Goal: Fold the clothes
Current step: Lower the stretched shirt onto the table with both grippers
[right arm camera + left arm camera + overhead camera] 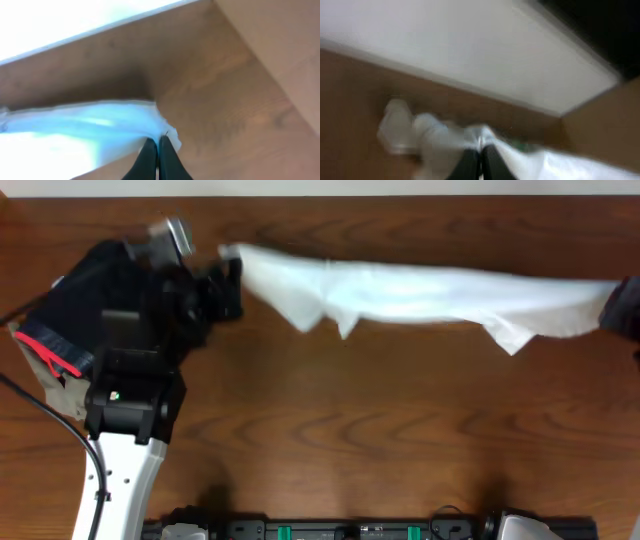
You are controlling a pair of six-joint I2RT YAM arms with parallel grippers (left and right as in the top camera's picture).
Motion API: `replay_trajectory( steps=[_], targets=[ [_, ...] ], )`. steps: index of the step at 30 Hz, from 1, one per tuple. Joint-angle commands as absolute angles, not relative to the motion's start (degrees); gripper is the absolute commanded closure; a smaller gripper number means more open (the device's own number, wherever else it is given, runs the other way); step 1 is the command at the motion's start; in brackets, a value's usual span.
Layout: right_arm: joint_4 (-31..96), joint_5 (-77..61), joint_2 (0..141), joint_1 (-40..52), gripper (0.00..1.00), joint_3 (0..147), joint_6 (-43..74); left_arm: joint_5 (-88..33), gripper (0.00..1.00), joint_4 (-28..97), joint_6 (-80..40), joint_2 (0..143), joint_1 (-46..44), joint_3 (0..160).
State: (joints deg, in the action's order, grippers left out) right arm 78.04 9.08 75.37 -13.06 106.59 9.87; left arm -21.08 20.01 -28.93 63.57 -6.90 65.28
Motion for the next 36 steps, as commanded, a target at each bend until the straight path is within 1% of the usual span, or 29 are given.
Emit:
replay_trajectory(
  steps=[1,3,6,8,13,20,29,30,33,35,36],
  targets=[
    [82.2,10.0,78.1,-14.2,0.99,102.7,10.7,-22.2,0.94,29.4,-25.8,64.6,-6.7,65.5],
    [83.8,10.0,78.3,-14.2,0.99,99.0,10.7,-22.0,0.94,35.9,-25.7,65.8,-6.7,65.0],
    [82.6,10.1,78.4,-14.2,0.99,92.1,11.8,-22.0,0.95,43.3,-25.7,68.3,-6.7,64.8],
    [79.7,10.0,78.5,-14.2,0.99,87.5,12.1,-21.8,0.94,44.1,-25.7,70.0,-6.7,64.8],
    [69.4,8.7,79.3,-14.2,0.99,76.3,12.6,-20.1,0.94,40.7,-25.7,74.6,-6.7,64.8],
    [55.0,6.6,80.8,-14.2,0.99,63.2,12.6,-19.9,0.94,33.6,-25.8,84.6,-6.7,64.8],
    [44.0,6.3,83.7,-14.2,0.99,54.3,14.3,-20.6,0.93,22.4,-26.2,95.2,-6.7,64.8],
    [43.3,6.3,84.1,-14.2,0.99,53.8,14.3,-20.6,0.87,22.0,-26.2,95.6,-6.7,64.8],
    [42.6,5.7,85.1,-14.2,0.99,52.9,14.3,-21.8,0.51,22.5,-26.2,95.8,-6.7,64.8],
    [42.6,5.7,85.4,-14.2,0.99,52.7,14.3,-25.4,0.29,23.2,-26.2,95.7,-6.7,64.8],
    [42.5,5.7,85.5,-14.2,0.99,52.7,14.3,-27.7,0.23,23.6,-26.2,95.5,-6.7,64.8]
  ],
)
